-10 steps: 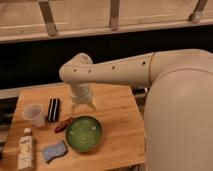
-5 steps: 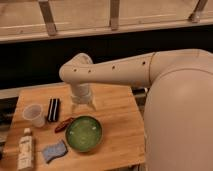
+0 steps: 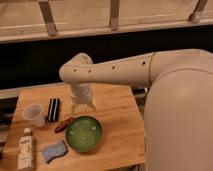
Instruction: Place the white sponge in the ceramic bowl
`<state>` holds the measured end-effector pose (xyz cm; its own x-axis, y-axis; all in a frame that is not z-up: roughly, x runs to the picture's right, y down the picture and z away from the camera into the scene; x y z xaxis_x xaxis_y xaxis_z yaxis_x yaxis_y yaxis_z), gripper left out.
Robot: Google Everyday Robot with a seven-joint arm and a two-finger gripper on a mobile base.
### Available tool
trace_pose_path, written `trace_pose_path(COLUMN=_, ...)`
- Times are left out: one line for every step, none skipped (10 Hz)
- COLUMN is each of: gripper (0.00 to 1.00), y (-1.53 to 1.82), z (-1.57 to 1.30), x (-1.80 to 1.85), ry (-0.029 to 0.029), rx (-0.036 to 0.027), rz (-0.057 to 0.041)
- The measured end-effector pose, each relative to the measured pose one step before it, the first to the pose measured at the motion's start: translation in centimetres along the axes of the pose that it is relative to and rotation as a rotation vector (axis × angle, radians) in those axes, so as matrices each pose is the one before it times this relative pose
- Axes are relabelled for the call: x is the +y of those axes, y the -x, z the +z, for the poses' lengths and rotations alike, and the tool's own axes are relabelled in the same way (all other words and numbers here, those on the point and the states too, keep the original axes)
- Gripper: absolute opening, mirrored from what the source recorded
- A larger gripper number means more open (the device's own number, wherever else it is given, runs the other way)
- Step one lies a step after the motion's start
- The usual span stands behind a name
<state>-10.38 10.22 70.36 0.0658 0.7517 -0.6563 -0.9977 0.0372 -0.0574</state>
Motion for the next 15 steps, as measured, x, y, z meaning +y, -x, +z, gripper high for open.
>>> trace_pose_path(gripper=0.65, y=-0.001, z=-0.001, x=0.000, ry=0.00001, rx=0.00001, rz=-0.00001)
trace_pose_path(gripper=0.65, y=0.001, z=0.001, x=-0.001, ry=-0.00003, rx=0.00000, rz=0.00005)
trace_pose_path(gripper=0.65, y=0.000, z=-0.003, x=-0.001, ry=0.00000, rx=-0.00006, rz=0.00001)
trace_pose_path(gripper=0.65, y=0.000, z=-0.001, x=0.000, ry=-0.00002, rx=-0.00001, rz=-0.00004)
trace_pose_path(gripper=0.65, y=0.001, z=0.000, x=0.001, ry=0.00003, rx=-0.00001, rz=0.00002)
trace_pose_path(gripper=0.65, y=0.000, z=-0.001, x=-0.003, ry=-0.00001, rx=-0.00001, rz=0.00003)
trace_pose_path(gripper=0.65, y=-0.002, z=0.002, x=0.001, ry=-0.00002, rx=0.00005, rz=-0.00005)
trace_pose_path(gripper=0.65, y=0.001, z=-0.002, x=0.000, ry=-0.00001, rx=-0.00004, rz=0.00000)
trace_pose_path(gripper=0.65, y=0.000, z=0.001, x=0.001, ry=0.00002, rx=0.00003, rz=0.00003)
trace_pose_path(gripper=0.65, y=0.002, z=-0.002, x=0.000, ry=0.00005, rx=-0.00008, rz=-0.00001)
trace_pose_path(gripper=0.65, y=-0.002, z=-0.002, x=-0.003, ry=-0.00008, rx=0.00000, rz=-0.00001)
trace_pose_path(gripper=0.65, y=0.041, z=-0.042, x=0.005, ry=-0.00114, rx=-0.00008, rz=0.00019)
trace_pose_path(gripper=0.65, y=0.105, z=-0.015, x=-0.076, ry=-0.00234, rx=0.00196, rz=0.00270)
trace_pose_path(gripper=0.65, y=0.557, z=-0.355, x=0.073, ry=0.00869, rx=0.00116, rz=-0.02433)
trace_pose_path(gripper=0.65, y=0.592, z=-0.808, x=0.234, ry=0.01036, rx=-0.01492, rz=-0.06967)
